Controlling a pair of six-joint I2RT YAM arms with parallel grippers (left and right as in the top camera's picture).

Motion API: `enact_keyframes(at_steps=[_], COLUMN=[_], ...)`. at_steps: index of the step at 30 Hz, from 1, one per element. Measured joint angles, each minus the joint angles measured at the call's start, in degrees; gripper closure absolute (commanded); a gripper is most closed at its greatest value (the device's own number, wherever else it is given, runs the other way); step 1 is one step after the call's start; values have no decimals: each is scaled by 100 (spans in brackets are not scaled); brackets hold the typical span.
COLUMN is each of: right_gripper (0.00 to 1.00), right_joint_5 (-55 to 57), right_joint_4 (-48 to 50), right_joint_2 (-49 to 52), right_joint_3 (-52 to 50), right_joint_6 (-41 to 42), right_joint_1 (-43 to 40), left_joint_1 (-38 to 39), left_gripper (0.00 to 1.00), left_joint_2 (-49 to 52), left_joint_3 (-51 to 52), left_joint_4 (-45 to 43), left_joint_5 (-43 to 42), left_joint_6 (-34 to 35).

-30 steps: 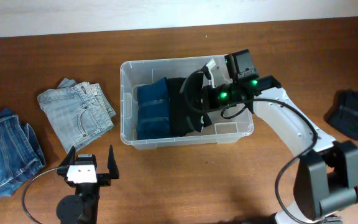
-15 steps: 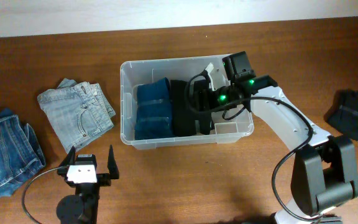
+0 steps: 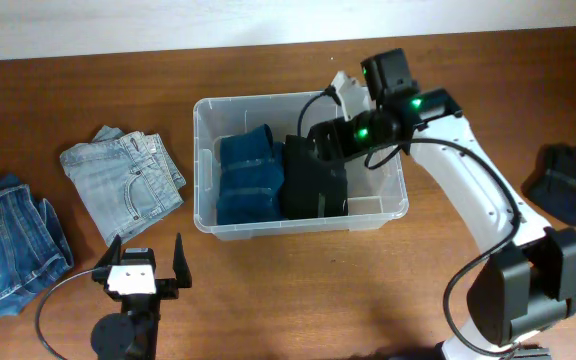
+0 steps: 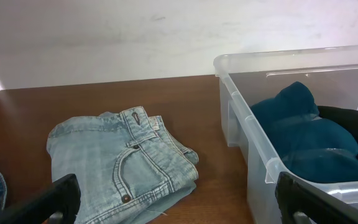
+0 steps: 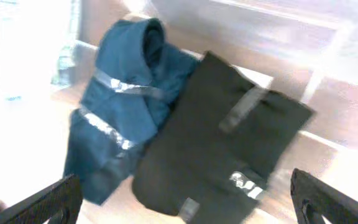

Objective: Pack container
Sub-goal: 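Press the black roll down beside the teal roll and release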

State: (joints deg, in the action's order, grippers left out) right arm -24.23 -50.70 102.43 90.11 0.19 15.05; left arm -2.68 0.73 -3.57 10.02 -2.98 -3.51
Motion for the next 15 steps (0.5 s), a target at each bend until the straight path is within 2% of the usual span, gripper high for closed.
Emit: enact_keyframes(at_steps=[1, 4, 5, 15], right_gripper=[18, 91, 96, 96], right_joint_5=[136, 667, 870, 1805], right_joint_4=[-74, -409, -514, -584], right_joint_2=[0, 0, 0, 20], right_joint_3=[52, 76, 74, -81], right_joint_6=[-9, 70, 129, 1167], right_joint_1=[0, 0, 0, 0], left_joint_1=[0, 0, 0, 0], left_gripper=[0, 0, 0, 0], left_joint_2=[0, 0, 0, 0], left_joint_3=[0, 0, 0, 0], left_joint_4=[0, 0, 0, 0], left_joint_5=[0, 0, 0, 0], left_joint_6=[0, 0, 0, 0])
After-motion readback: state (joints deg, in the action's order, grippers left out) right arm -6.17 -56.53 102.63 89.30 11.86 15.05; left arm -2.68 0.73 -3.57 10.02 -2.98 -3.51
